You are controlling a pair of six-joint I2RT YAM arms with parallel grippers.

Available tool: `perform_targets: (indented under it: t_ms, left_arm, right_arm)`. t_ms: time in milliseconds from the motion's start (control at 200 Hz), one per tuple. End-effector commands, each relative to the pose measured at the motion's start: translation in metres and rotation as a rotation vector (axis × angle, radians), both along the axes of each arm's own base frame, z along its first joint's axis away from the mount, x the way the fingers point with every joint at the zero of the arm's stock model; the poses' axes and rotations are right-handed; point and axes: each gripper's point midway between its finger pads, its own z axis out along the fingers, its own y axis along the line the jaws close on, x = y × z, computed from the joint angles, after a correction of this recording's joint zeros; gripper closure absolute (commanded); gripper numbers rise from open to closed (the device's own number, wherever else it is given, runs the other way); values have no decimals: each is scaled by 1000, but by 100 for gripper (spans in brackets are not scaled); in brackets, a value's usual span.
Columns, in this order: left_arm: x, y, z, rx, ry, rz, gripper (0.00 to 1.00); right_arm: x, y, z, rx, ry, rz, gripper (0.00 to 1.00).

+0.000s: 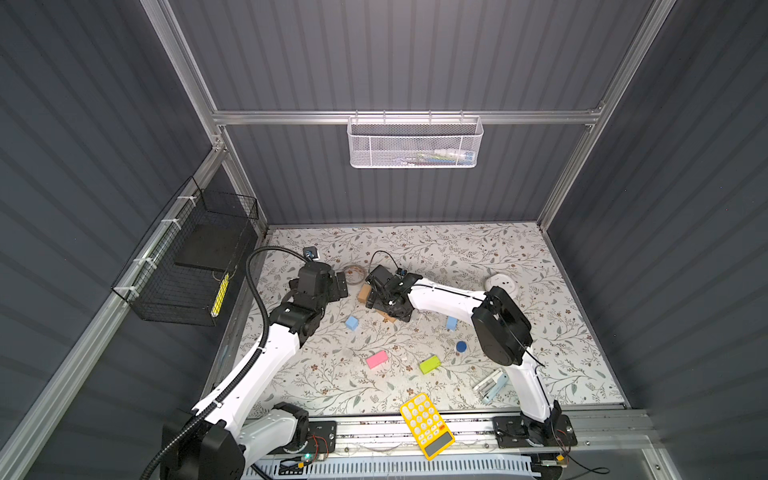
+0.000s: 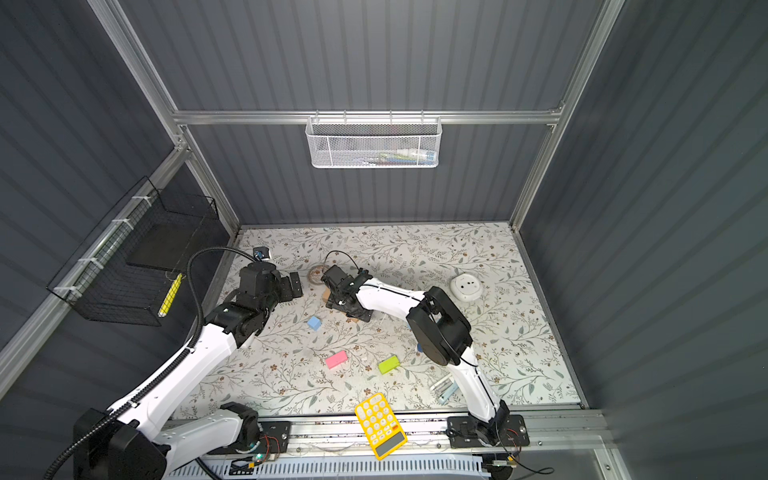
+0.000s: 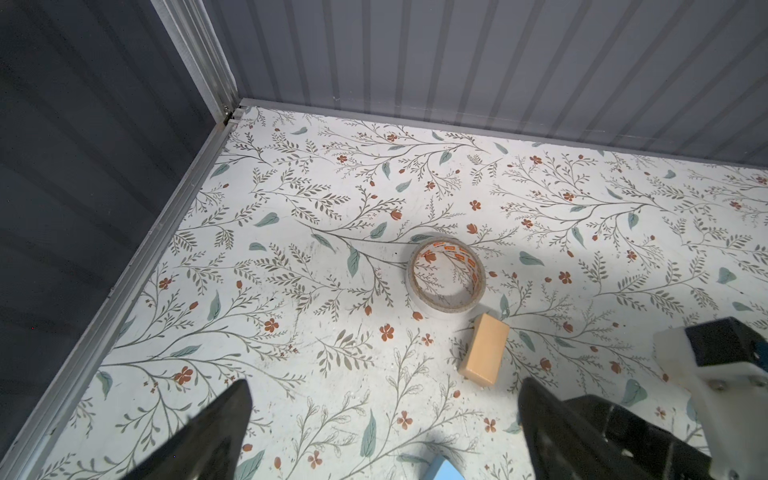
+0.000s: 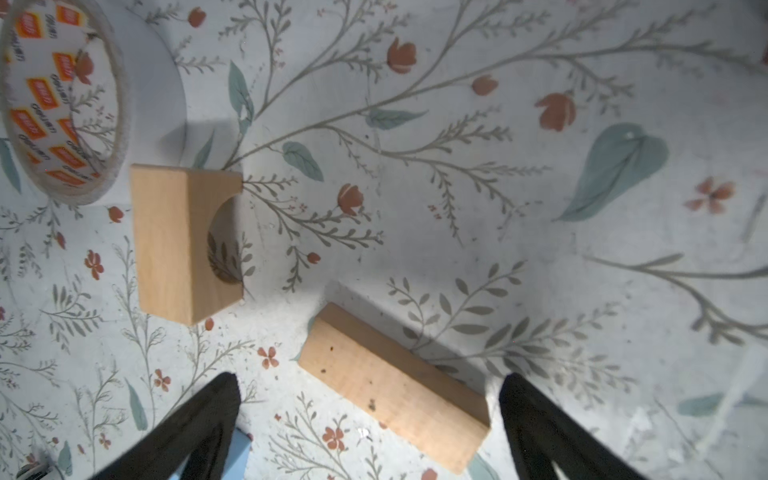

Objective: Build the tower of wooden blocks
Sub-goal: 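Reach the right gripper toward the plain wooden block while the left arm shifts forward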

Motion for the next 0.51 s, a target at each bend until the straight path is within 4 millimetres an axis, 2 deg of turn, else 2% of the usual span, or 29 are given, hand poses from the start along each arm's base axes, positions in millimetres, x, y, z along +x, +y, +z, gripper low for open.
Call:
perform_targets:
  t_ms: [0,500]
  left_arm:
    - [-2,5,-7,48,27,4,0]
    - [0,5,-14,82,57,-2,0]
  right_arm:
    - [-4,-3,-5,-33,31,-13,1]
    - [1,-6,-9,-137,38,-7,1]
